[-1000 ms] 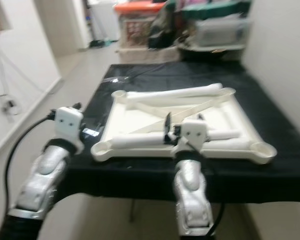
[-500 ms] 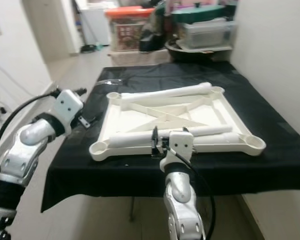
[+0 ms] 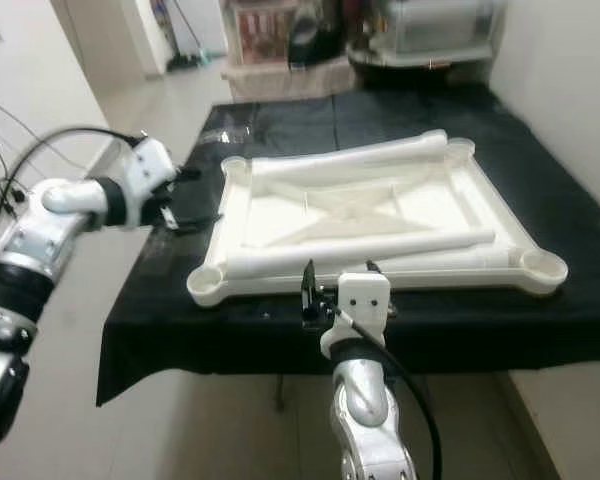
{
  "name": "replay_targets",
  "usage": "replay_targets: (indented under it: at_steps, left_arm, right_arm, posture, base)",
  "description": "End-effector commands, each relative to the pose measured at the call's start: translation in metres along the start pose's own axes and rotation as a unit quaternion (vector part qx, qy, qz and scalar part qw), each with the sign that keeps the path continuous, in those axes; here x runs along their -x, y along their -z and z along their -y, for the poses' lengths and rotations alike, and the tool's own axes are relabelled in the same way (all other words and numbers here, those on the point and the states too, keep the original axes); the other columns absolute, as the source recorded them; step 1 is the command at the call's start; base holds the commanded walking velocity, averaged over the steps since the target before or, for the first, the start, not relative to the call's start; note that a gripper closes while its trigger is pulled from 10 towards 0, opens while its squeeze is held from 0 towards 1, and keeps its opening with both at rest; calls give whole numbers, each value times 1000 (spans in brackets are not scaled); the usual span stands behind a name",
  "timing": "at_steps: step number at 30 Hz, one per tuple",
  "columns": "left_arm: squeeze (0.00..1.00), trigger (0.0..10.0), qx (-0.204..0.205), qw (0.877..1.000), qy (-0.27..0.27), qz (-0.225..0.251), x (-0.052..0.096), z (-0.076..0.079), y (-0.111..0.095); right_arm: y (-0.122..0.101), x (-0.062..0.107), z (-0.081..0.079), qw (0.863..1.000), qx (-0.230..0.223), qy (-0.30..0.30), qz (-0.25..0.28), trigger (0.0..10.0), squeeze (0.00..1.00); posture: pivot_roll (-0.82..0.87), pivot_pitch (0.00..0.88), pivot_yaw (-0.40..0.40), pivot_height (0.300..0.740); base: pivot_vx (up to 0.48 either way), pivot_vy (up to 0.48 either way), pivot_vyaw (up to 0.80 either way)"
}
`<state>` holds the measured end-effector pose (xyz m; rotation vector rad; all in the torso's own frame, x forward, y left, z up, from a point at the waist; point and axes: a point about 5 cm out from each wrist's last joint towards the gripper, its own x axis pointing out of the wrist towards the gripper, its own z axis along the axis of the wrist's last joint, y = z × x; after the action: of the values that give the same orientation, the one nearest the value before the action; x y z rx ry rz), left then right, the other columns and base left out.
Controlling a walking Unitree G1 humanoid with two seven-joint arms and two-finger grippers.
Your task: Building children table
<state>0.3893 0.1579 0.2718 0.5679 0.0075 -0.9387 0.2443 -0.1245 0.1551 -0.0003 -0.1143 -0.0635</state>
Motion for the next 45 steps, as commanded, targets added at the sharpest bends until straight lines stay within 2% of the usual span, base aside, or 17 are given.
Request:
replay_targets:
  at_steps: [1, 6, 9, 13, 28, 45]
  left_arm:
    - [0, 10000, 10, 1000, 27, -8, 4, -5, -1]
    - [0, 10000, 17, 998, 59, -28, 7, -13, -6]
    - [0, 10000, 20, 997, 65, -31, 6, -13, -6]
    - [0, 10000, 9, 994, 100, -52, 2, -9, -2]
    - [0, 10000, 7, 988, 136, -68, 5, -11, -6]
    - [0, 10000, 3, 981, 166, -100, -1, 0, 9]
  right_arm:
    - [-3, 8, -12, 1000, -17, -5, -6, 10000, 0]
    - [-8, 14, -9, 1000, -18, 7, -12, 10000, 0]
    - [-10, 15, -9, 1000, -16, 7, -10, 10000, 0]
    - [-14, 19, -10, 1000, -13, 6, -7, 10000, 0]
    - [-12, 21, -11, 1000, -12, 4, -14, 10000, 0]
    - [-17, 23, -10, 1000, -13, 9, -11, 10000, 0]
  posture:
    - [96, 236, 135, 740]
    - [96, 270, 150, 740]
    - [97, 273, 152, 740]
    - [98, 280, 159, 740]
    - [110, 274, 158, 740]
    - [97, 290, 167, 740]
  base:
    - [0, 0, 0]
    - [0, 0, -498]
    - [0, 0, -533]
    - [0, 0, 0]
    - [0, 0, -38]
    - [0, 0, 0]
